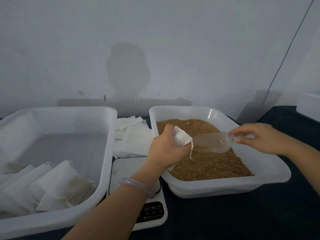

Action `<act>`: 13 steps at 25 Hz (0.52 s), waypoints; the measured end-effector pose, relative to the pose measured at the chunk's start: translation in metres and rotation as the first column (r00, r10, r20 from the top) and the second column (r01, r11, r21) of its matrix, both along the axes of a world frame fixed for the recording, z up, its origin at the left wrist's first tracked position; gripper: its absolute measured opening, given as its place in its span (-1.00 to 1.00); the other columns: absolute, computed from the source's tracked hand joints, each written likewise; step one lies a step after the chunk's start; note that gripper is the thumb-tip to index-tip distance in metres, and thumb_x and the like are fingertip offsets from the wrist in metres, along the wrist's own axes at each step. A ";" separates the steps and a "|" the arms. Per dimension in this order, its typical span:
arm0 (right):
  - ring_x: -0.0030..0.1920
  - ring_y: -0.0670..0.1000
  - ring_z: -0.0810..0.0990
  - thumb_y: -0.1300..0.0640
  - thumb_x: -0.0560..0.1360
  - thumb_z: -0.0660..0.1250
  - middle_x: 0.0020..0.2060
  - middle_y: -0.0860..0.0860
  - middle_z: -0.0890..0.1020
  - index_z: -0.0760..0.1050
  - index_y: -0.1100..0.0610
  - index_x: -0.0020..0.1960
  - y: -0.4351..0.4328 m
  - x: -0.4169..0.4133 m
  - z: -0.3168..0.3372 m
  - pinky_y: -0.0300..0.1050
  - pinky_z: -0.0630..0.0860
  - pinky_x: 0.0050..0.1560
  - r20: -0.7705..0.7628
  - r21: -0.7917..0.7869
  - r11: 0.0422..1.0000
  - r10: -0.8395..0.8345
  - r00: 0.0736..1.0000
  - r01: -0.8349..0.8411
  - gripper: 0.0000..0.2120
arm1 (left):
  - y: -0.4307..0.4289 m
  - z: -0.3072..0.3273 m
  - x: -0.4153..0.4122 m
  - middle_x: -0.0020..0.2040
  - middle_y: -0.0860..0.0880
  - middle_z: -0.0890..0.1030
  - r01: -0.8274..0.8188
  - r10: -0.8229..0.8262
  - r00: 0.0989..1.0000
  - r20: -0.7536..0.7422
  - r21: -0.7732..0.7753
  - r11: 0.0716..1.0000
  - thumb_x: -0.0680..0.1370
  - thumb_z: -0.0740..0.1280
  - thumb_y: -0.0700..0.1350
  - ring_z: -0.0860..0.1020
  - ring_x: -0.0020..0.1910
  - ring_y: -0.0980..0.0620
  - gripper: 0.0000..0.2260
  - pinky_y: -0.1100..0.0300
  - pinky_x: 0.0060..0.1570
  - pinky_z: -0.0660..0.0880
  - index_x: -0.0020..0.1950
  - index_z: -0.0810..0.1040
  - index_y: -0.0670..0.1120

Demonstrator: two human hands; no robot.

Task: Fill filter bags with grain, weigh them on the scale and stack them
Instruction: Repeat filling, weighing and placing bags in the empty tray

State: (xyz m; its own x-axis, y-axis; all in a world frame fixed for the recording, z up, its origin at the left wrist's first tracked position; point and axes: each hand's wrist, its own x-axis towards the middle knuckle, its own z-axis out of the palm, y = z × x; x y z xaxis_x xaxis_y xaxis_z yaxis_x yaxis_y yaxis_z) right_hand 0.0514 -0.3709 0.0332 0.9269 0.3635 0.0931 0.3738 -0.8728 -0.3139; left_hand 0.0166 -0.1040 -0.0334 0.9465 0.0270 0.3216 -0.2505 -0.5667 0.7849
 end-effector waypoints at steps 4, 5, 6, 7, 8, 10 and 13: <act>0.09 -0.11 0.55 0.08 0.49 0.35 0.06 -0.13 0.61 0.51 -0.14 0.15 0.001 0.004 0.019 -0.04 0.41 0.22 0.060 0.119 0.993 0.009 0.998 -0.016 -0.74 | 0.000 0.000 0.000 -0.16 0.04 0.52 -0.011 0.011 1.000 -0.005 -0.021 1.000 0.40 0.43 0.07 0.56 -0.08 -0.11 -0.64 0.06 -0.15 0.49 -0.02 0.30 -0.01; 0.08 -0.14 0.55 0.08 0.48 0.35 0.05 -0.15 0.61 0.51 -0.14 0.14 0.003 0.004 0.023 -0.08 0.40 0.19 0.073 0.132 0.991 0.023 0.997 -0.032 -0.74 | 0.000 -0.001 0.000 -0.16 0.03 0.52 -0.010 0.010 1.000 -0.006 -0.027 1.000 0.39 0.43 0.07 0.56 -0.08 -0.11 -0.64 0.06 -0.15 0.50 -0.02 0.30 -0.01; 0.07 -0.18 0.55 0.07 0.48 0.36 0.03 -0.19 0.61 0.51 -0.16 0.13 0.005 0.004 0.026 -0.12 0.39 0.15 0.085 0.139 0.989 0.038 0.996 -0.050 -0.75 | 0.000 -0.001 0.000 -0.16 0.03 0.53 -0.008 0.007 1.000 -0.006 -0.032 0.999 0.39 0.43 0.07 0.56 -0.09 -0.11 -0.64 0.06 -0.16 0.50 -0.02 0.30 -0.01; 0.06 -0.23 0.53 0.07 0.48 0.36 0.02 -0.23 0.60 0.51 -0.18 0.10 0.007 0.004 0.029 -0.16 0.38 0.12 0.095 0.139 0.988 0.056 0.994 -0.069 -0.76 | 0.000 -0.001 0.000 -0.16 0.03 0.53 -0.007 0.007 1.000 -0.006 -0.032 0.999 0.39 0.43 0.07 0.56 -0.10 -0.10 -0.63 0.07 -0.17 0.50 -0.01 0.30 0.00; 0.06 -0.26 0.52 0.07 0.47 0.36 0.00 -0.26 0.59 0.51 -0.20 0.08 0.010 0.003 0.032 -0.19 0.37 0.10 0.101 0.134 0.987 0.075 0.992 -0.088 -0.76 | 0.001 -0.001 0.000 -0.15 0.03 0.54 -0.008 0.008 1.000 -0.006 -0.031 0.999 0.39 0.43 0.08 0.56 -0.10 -0.09 -0.63 0.08 -0.17 0.50 -0.01 0.31 0.00; 0.07 -0.27 0.50 0.07 0.48 0.35 0.00 -0.30 0.55 0.50 -0.21 0.09 0.014 0.004 0.037 -0.15 0.36 0.17 0.111 0.094 0.989 0.103 0.988 -0.114 -0.75 | 0.000 -0.002 0.000 -0.14 0.04 0.54 -0.010 0.010 1.000 -0.003 -0.028 1.000 0.38 0.44 0.09 0.56 -0.10 -0.08 -0.61 0.07 -0.16 0.52 0.01 0.32 0.00; 0.10 -0.19 0.47 0.05 0.49 0.32 0.03 -0.27 0.54 0.47 -0.20 0.11 0.017 0.005 0.042 0.00 -0.04 0.47 0.175 -0.016 0.991 0.133 0.976 -0.132 -0.76 | 0.000 -0.002 0.000 -0.12 0.05 0.54 -0.012 0.012 1.000 -0.007 -0.017 1.000 0.37 0.46 0.11 0.56 -0.08 -0.08 -0.59 0.05 -0.13 0.54 0.00 0.30 0.01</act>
State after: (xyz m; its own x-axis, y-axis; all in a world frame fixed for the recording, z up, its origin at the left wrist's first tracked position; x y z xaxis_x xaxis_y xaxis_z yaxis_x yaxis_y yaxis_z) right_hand 0.0560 -0.3536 0.0749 0.8399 0.4827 0.2482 0.5351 -0.8130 -0.2296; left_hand 0.0168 -0.1039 -0.0356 0.9483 0.0435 0.3143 -0.2384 -0.5559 0.7963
